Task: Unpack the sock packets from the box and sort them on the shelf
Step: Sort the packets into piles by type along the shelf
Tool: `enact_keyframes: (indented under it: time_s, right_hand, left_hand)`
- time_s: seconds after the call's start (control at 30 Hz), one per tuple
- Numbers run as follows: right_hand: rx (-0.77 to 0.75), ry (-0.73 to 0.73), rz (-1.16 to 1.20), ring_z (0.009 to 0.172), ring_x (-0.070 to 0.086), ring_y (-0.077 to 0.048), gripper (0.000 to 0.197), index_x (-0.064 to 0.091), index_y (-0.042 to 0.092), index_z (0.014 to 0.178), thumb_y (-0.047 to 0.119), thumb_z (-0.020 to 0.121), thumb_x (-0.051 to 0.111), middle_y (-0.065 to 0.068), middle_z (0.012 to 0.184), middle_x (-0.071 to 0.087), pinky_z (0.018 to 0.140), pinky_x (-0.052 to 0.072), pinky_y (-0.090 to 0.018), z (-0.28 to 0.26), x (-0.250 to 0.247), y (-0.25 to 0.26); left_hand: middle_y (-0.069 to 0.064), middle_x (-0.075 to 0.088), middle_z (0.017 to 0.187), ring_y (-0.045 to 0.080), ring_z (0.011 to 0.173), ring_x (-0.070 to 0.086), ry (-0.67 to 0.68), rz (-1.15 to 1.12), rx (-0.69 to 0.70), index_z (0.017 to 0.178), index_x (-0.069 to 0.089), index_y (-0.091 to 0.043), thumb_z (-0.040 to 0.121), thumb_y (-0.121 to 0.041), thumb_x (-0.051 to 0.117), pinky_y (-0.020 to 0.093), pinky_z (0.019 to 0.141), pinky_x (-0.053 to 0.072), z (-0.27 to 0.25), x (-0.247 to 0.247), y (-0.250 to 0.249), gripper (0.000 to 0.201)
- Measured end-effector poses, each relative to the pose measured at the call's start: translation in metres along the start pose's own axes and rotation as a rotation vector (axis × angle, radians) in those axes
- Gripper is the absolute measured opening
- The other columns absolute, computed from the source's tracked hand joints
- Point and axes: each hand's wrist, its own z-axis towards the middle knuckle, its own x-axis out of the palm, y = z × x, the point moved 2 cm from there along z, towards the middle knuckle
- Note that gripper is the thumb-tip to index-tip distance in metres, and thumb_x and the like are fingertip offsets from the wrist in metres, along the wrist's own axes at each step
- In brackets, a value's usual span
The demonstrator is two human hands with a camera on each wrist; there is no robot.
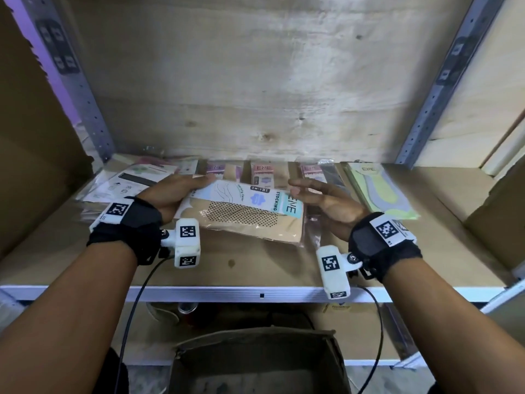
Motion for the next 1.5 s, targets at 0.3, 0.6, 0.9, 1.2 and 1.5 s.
enact_keyframes:
  time_s: [0.3,0.6,0.9,1.2,1.5]
  right_hand:
    - [0.046,-0.077,0.269,0.102,0.070,-0.038,0.037,0.061,0.014,0.120,0.029,0.088,0.071,-0.024,0.115,0.069,0.085,0.059,-0.043,0.001,0.017,-0.003]
    - [-0.047,-0.048,-0.082,0.094,0.067,-0.022,0.042,0.061,0.004,0.122,0.017,0.085,0.075,-0.014,0.114,0.070,0.077,0.058,-0.037,0.020,0.082,0.008]
    - [0.004,-0.176,-0.626,0.102,0.068,-0.030,0.070,0.051,0.010,0.133,0.022,0.073,0.084,-0.013,0.113,0.068,0.092,0.055,-0.045,0.073,0.116,0.018]
    - [0.098,-0.215,-1.030,0.114,0.056,-0.026,0.059,0.050,0.004,0.130,0.015,0.079,0.077,-0.014,0.133,0.050,0.086,0.050,-0.030,0.090,0.143,0.020]
    - [0.174,-0.186,-1.251,0.091,0.063,-0.024,0.048,0.062,-0.002,0.109,0.021,0.072,0.083,-0.014,0.112,0.066,0.057,0.048,-0.026,0.104,0.154,0.011]
  left_hand:
    - [0.016,0.064,0.130,0.023,0.099,0.067,-0.031,-0.159,0.064,0.137,0.055,-0.005,0.096,-0.009,0.057,0.028,0.075,0.062,-0.021,0.008,-0.007,0.041]
    - [0.013,0.074,0.108,0.018,0.087,0.075,-0.009,-0.058,0.165,0.116,0.065,0.002,0.091,0.013,0.052,0.025,0.069,0.061,-0.023,0.023,-0.008,0.031]
    - [0.013,0.072,0.091,0.023,0.071,0.069,-0.361,0.443,0.048,0.094,0.064,-0.007,0.080,0.002,0.077,0.032,0.073,0.060,0.001,-0.017,-0.007,0.021]
    - [0.016,0.076,0.093,0.032,0.088,0.074,-0.442,0.487,0.005,0.070,0.072,-0.012,0.068,-0.002,0.087,0.043,0.086,0.060,0.024,-0.037,0.012,0.018]
    - [0.010,0.078,0.085,0.028,0.084,0.074,-0.476,0.555,0.003,0.084,0.080,-0.007,0.067,-0.012,0.087,0.040,0.084,0.061,0.028,-0.039,0.015,0.019]
